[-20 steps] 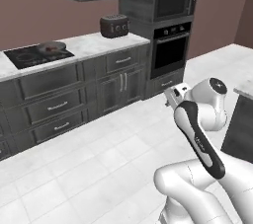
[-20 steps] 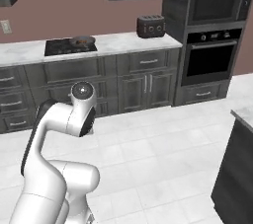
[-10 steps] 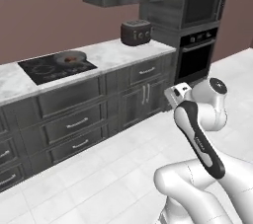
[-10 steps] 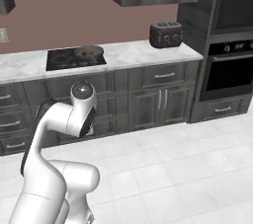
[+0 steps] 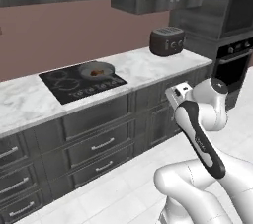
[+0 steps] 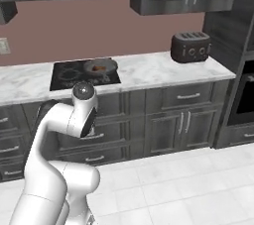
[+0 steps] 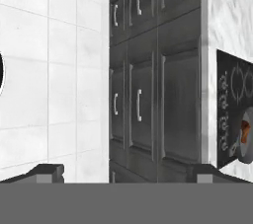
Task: Take the chicken drumsticks from the pan and place one on each plate on the dining counter.
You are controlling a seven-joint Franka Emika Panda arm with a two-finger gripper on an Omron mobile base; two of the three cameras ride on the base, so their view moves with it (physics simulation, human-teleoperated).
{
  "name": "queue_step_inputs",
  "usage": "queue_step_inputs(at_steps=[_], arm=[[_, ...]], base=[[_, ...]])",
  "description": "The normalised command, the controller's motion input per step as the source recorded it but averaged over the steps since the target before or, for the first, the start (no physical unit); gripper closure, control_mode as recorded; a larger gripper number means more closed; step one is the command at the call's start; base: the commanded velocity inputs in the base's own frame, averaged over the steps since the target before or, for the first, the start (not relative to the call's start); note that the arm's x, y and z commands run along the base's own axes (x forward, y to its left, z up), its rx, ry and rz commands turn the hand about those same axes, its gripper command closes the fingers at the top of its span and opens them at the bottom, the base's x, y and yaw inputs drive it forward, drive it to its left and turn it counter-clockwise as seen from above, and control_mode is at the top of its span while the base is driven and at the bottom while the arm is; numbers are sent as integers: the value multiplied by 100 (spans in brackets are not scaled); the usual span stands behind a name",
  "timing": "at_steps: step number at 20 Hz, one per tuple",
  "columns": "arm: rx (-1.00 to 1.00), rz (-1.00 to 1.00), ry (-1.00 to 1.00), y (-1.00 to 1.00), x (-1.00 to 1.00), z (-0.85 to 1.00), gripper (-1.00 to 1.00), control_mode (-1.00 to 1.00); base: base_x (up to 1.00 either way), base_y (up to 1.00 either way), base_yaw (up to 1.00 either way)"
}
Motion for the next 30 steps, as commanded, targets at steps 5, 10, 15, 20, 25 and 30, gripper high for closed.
queue_step_inputs(at_steps=[5,10,15,20,25,30], arm=[[0,0,0,0,0,0,-100,100],[0,0,0,0,0,0,-100,100],[0,0,0,0,0,0,-100,100],[0,0,0,0,0,0,-100,100],[0,0,0,0,0,0,-100,100],[-1,5,0,-2,0,-14,-100,-100]], base=[[100,-4,24],[100,-10,29],[100,-13,30],[88,-33,31],[52,-27,27],[4,-2,4]])
